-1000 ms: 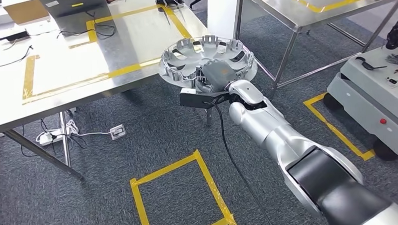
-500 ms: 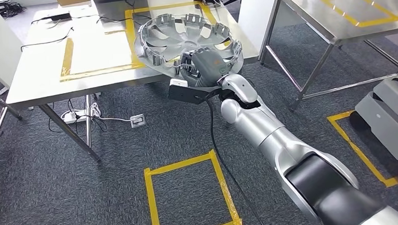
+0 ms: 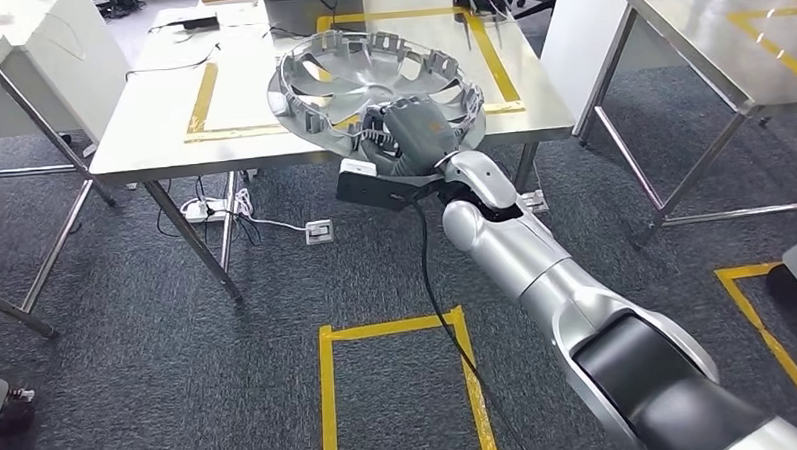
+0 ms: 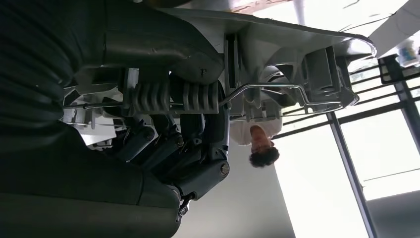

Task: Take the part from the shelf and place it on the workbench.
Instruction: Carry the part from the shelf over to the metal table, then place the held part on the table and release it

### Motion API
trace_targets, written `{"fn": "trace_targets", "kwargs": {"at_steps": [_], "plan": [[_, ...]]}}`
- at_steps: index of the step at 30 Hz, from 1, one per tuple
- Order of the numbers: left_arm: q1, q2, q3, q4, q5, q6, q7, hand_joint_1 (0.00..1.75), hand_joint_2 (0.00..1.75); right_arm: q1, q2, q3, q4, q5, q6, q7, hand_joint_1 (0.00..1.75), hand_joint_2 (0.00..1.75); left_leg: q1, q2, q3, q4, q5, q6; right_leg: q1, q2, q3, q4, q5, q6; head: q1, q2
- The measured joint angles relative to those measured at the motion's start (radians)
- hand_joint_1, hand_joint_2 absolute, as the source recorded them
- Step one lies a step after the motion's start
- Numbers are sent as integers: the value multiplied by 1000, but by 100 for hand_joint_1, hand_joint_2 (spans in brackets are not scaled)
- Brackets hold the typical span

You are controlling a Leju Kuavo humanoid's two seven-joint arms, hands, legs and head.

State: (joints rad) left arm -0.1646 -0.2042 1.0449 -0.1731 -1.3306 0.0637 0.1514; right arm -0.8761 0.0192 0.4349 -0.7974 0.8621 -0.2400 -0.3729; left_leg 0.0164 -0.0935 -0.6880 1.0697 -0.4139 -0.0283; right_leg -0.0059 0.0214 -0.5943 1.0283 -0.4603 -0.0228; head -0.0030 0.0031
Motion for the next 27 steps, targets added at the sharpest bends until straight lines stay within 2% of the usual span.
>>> {"fn": "trace_targets", "kwargs": {"at_steps": [2,3,4,5,6,8,10,11,13,15,16,21,25,27], "plan": [[-1,0,0,0,0,0,2,0,175,1,1,0,-1,9,8,2,173,175,-3,57,-42,92,-54,-5,-2,-22,4,-7,6,-8,-4,0],[-2,0,0,0,0,0,3,0,175,2,2,0,-1,16,13,4,173,175,-2,75,-70,158,-84,-9,-1,-31,3,-7,6,-9,-5,0],[-3,0,0,0,0,0,4,0,175,4,2,0,2,22,18,4,173,175,-1,83,-92,212,-103,-12,-1,-40,3,-6,6,-9,-5,0],[-2,1,0,0,0,0,6,0,175,6,3,0,6,25,25,4,173,175,0,86,-100,238,-107,-14,-1,-49,2,-5,5,-9,-5,0],[-2,1,0,0,0,0,6,0,175,6,4,0,12,24,32,3,173,175,1,88,-89,226,-94,-16,-2,-55,2,-4,4,-8,-5,0],[-1,4,0,0,0,1,7,0,175,3,8,0,30,19,47,0,173,175,3,95,-18,108,-47,-17,-3,-66,1,3,0,-1,-5,0],[-2,4,0,0,-1,1,7,0,175,-4,12,1,57,17,55,1,173,175,2,102,40,7,-26,-8,1,-72,-4,12,-5,9,-5,0],[-2,3,0,0,-2,1,7,0,175,-7,14,1,73,17,57,2,173,175,1,102,48,-10,-28,-2,4,-73,-7,15,-6,12,-5,0],[0,1,0,0,-3,2,7,0,175,-15,18,1,106,18,57,7,173,175,2,96,46,-12,-22,7,8,-74,-11,15,-3,1,-3,0],[2,0,0,0,-5,2,7,0,175,-22,21,2,137,19,55,10,173,175,1,93,44,-13,-20,9,9,-74,-10,11,1,-10,-3,0],[2,0,0,0,-5,2,8,0,175,-26,23,2,152,20,54,11,173,175,0,91,43,-13,-20,11,9,-75,-9,8,2,-9,-3,0],[2,-1,0,0,-10,3,18,0,175,-37,31,2,207,23,49,19,173,175,-2,93,38,-12,-18,21,8,-75,-9,-4,12,10,-3,0],[3,1,-4,0,-31,-5,15,0,175,-36,32,2,231,24,36,22,173,175,-12,95,33,-9,-22,37,0,-76,-9,-12,18,44,-4,0],[3,2,-9,0,-35,-10,13,0,175,-35,32,2,237,25,32,22,173,175,-11,94,31,-16,-25,46,-2,-75,-8,-2,24,52,-3,0]]}}
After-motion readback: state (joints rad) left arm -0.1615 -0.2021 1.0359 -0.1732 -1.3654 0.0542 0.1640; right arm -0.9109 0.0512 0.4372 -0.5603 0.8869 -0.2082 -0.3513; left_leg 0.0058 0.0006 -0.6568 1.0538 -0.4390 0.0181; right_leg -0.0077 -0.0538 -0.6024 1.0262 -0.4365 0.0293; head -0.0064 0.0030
